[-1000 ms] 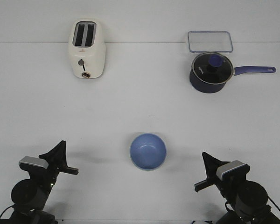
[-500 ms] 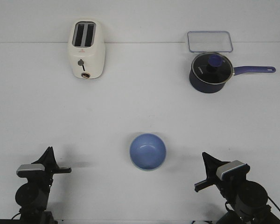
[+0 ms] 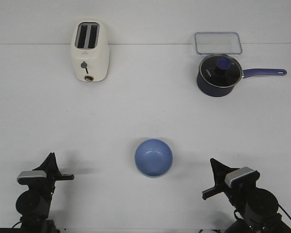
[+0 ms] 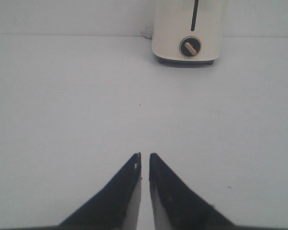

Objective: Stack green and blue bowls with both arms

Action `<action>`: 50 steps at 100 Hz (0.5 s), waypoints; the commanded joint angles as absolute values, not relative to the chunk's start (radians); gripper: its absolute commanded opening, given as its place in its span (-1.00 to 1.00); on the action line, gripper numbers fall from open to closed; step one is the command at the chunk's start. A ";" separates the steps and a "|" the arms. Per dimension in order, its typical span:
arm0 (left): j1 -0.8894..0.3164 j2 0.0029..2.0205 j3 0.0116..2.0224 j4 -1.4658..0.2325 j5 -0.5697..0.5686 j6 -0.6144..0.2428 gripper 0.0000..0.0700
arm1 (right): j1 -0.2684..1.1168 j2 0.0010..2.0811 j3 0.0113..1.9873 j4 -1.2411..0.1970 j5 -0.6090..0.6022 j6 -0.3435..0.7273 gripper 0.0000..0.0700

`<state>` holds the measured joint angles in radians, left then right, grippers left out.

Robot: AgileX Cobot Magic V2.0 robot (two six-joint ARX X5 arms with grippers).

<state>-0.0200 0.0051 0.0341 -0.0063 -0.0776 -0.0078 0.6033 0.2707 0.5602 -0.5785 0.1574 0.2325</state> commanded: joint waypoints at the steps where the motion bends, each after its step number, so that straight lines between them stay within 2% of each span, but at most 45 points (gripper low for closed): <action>1: -0.019 0.003 0.014 0.008 -0.075 0.010 -0.96 | 0.612 0.275 0.569 -0.569 0.158 0.237 -0.98; 16: -0.019 0.003 0.014 0.008 -0.075 0.010 -0.96 | 0.609 0.275 0.569 -0.570 0.159 0.237 -0.98; 23: -0.019 0.003 0.014 0.008 -0.075 0.010 -0.96 | 0.567 0.275 0.568 -0.568 0.176 0.140 -0.98; 39: -0.019 0.003 0.014 0.008 -0.075 0.010 -0.96 | 0.332 0.229 0.441 -0.392 0.161 0.083 -0.98; 50: -0.019 0.003 0.014 0.008 -0.075 0.010 -0.96 | 0.162 0.145 0.300 -0.257 0.058 0.064 -0.98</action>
